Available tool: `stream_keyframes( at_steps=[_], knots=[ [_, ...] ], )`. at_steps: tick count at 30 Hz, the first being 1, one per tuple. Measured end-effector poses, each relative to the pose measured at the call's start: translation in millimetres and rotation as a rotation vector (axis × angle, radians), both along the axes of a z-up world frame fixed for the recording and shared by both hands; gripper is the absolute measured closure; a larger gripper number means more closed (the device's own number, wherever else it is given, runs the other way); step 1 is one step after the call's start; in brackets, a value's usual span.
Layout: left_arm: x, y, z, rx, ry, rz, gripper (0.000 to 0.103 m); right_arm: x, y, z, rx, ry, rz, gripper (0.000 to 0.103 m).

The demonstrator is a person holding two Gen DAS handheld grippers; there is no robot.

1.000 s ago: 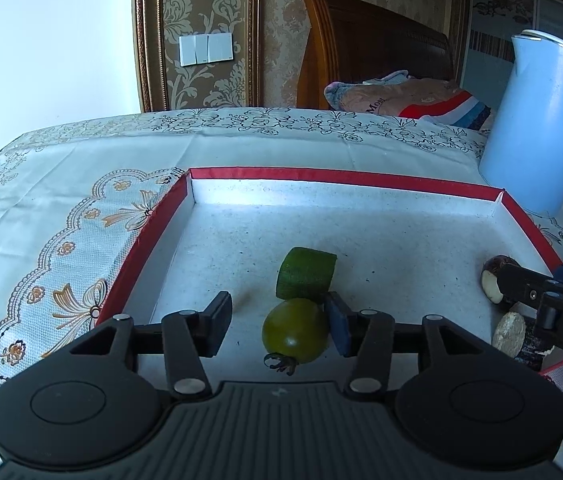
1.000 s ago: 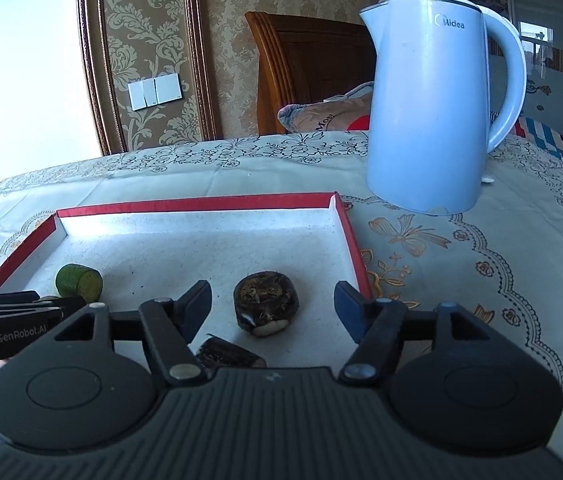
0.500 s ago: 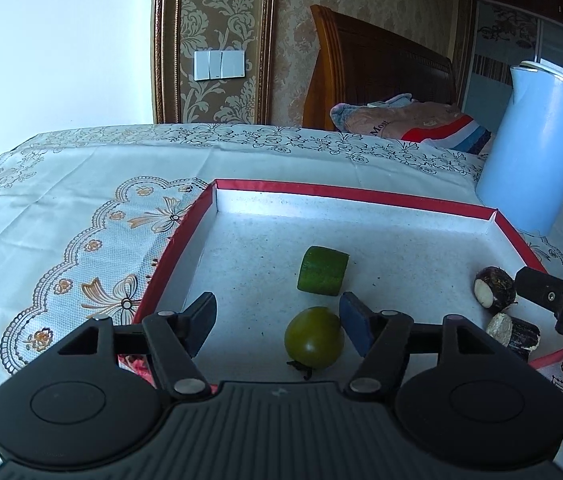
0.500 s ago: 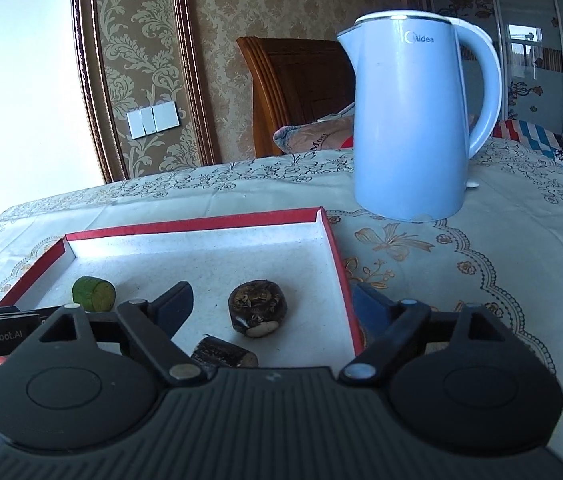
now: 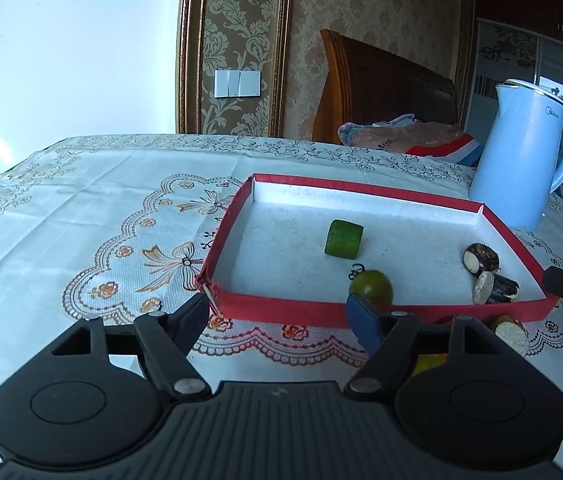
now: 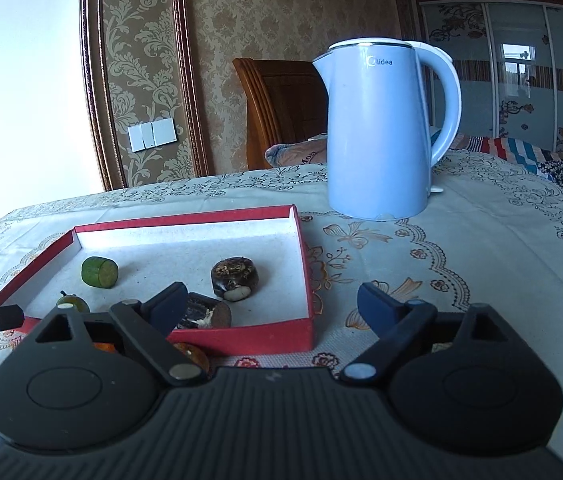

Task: Organize fruits
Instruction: 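Lift both open tools out of the tray, then grasp the dark eggplant slice beside the tray with the right tool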

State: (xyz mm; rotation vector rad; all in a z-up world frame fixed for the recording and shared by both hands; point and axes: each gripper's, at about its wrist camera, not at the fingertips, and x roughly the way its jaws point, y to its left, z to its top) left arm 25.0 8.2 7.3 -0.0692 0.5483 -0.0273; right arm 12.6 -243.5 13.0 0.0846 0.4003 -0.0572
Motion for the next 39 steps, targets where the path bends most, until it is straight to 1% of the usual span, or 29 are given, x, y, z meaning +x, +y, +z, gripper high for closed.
stream_keyframes(
  at_steps=[4,8,10,13,17,20,21,22,23,24,25,27,38,39],
  knots=[
    [-7,5,-2,-0.042,0.017,-0.029,0.028,-11,-3,-2,0.008,0.014,0.008,0.012],
    [-15,1,-5,-0.062,0.033,-0.089,0.028,-22,0,-7,-0.009,0.046,0.038,0.012],
    [-18,-2,-6,-0.052,0.034,-0.108,0.028,-28,2,-11,-0.025,0.062,0.047,0.012],
    [-18,-8,-8,-0.018,0.032,-0.108,0.028,-35,4,-12,-0.027,0.066,0.069,0.012],
    [-19,-6,-9,-0.035,0.037,-0.120,0.028,-36,10,-13,-0.051,0.095,0.098,0.012],
    [-19,-3,-8,-0.044,0.036,-0.111,0.028,-35,24,-15,-0.104,0.122,0.155,0.017],
    [-19,-3,-8,-0.049,0.038,-0.110,0.028,-35,29,-15,-0.117,0.125,0.171,0.022],
    [-19,-2,-8,-0.053,0.039,-0.108,0.028,-35,33,-16,-0.122,0.129,0.186,0.025],
    [-18,-1,-8,-0.057,0.041,-0.107,0.028,-34,36,-16,-0.119,0.136,0.204,0.025],
    [-18,-1,-8,-0.058,0.043,-0.106,0.028,-33,38,-16,-0.112,0.144,0.217,0.028],
    [-18,0,-8,-0.060,0.045,-0.105,0.028,-30,40,-17,-0.106,0.154,0.226,0.033],
    [-18,0,-8,-0.064,0.048,-0.105,0.028,-24,43,-18,-0.108,0.173,0.237,0.039],
    [-18,-3,-9,-0.054,0.052,-0.117,0.028,-13,60,-17,-0.153,0.171,0.258,0.039],
    [-18,-3,-9,-0.054,0.053,-0.115,0.028,-13,63,-17,-0.163,0.169,0.259,0.041]
  ],
)
